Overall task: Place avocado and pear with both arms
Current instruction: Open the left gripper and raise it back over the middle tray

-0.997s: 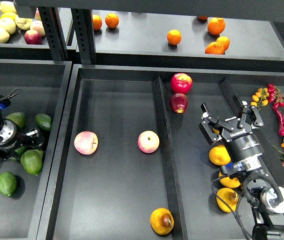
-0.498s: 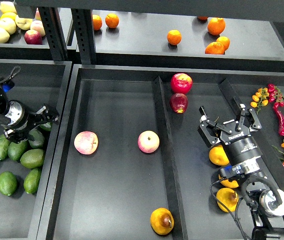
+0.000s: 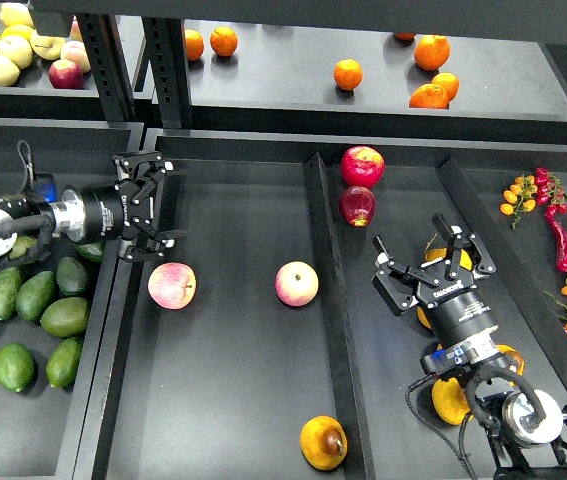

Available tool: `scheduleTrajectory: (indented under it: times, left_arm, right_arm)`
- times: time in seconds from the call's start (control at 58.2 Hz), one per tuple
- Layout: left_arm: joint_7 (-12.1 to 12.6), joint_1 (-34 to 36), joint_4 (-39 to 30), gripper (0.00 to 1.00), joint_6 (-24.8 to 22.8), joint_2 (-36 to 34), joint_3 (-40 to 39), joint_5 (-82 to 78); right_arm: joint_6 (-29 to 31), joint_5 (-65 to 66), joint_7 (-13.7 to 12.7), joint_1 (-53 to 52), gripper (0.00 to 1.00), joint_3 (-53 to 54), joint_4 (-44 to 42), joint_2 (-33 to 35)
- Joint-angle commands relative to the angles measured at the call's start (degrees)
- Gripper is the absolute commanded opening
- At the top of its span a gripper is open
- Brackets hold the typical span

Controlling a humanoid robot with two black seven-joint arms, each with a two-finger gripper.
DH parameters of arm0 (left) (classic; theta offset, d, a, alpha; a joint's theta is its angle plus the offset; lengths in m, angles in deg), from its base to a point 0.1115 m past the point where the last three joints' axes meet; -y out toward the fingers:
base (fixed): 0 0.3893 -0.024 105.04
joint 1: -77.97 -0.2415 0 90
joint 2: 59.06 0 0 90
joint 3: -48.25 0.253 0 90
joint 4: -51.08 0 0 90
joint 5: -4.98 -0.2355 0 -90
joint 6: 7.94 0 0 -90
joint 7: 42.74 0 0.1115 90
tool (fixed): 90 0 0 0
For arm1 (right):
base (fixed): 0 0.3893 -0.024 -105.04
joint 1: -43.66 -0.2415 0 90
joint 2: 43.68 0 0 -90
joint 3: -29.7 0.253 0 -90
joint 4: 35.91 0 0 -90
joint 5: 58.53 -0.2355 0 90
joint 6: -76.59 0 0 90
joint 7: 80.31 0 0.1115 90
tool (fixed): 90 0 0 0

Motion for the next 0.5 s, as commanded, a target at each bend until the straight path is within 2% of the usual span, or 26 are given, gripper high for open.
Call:
scheduleTrajectory:
  times: [0.0, 0.069, 0.155, 0.309, 0.481]
  left_arm:
    - [0.0, -5.7, -6.8, 0.99, 1.9, 5.9, -8.2, 3.2]
    - [0.0, -8.7, -9.6, 0.99, 5.8, 10.8, -12.5, 3.4]
    - [0.0, -11.8, -11.9, 0.99, 8.2, 15.2, -17.0, 3.4]
    - [0.0, -18.3, -16.1, 0.99, 12.3, 15.2, -22.3, 3.4]
    - [0.0, -25.3, -20.1, 0.99, 13.0, 15.2, -22.9, 5.5]
  right_arm:
    - [-0.1, 0.0, -0.1, 0.0, 0.99, -0.5, -0.3, 0.0]
    - [-0.1, 0.0, -0.1, 0.1, 0.99, -0.5, -0.4, 0.0]
    - [-0.1, 0.0, -0.2, 0.4, 0.99, -1.3, -0.4, 0.0]
    - [0.0, -0.1, -0.2, 1.7, 0.99, -4.4, 0.0, 0.0]
    - [0.3, -0.1, -0.3, 1.8, 0.99, -7.2, 0.3, 1.2]
